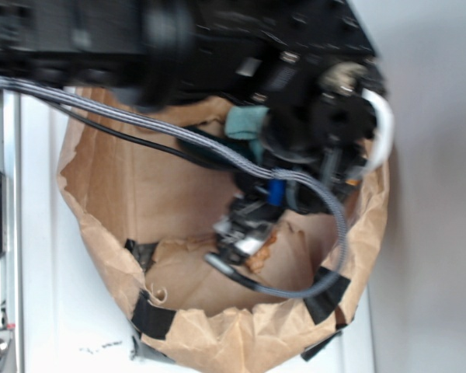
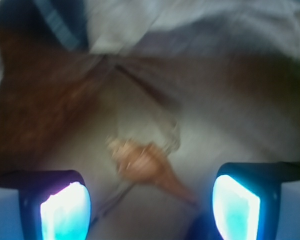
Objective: Grab the shell.
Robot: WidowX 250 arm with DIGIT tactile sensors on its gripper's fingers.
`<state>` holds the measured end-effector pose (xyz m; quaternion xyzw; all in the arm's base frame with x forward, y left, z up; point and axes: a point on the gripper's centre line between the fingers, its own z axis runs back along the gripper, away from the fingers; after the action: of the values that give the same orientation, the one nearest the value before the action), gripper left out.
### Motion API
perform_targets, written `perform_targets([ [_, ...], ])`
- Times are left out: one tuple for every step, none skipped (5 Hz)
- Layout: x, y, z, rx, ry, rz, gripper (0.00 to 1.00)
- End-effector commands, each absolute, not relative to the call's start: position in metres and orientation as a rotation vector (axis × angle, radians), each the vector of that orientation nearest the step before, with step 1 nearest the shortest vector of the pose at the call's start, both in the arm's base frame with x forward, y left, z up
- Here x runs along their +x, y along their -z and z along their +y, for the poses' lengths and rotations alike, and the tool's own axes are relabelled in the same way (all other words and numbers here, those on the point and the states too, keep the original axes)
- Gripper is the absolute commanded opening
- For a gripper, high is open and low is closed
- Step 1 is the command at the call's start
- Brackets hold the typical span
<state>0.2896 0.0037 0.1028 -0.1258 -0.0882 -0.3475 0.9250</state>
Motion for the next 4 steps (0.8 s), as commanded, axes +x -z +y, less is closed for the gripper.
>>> perform_targets([
  [0.261,-0.09,-0.004,-0.142,0.804,-0.364,1.0],
  [0.268,-0.075,-0.017,-0.099,0.793,-0.352,1.0],
  [0.279,-0.064,-0.03,-0.059,0.764,-0.321,1.0],
  [0.286,-0.057,-0.043,-0.038,0.756,-0.295,1.0],
])
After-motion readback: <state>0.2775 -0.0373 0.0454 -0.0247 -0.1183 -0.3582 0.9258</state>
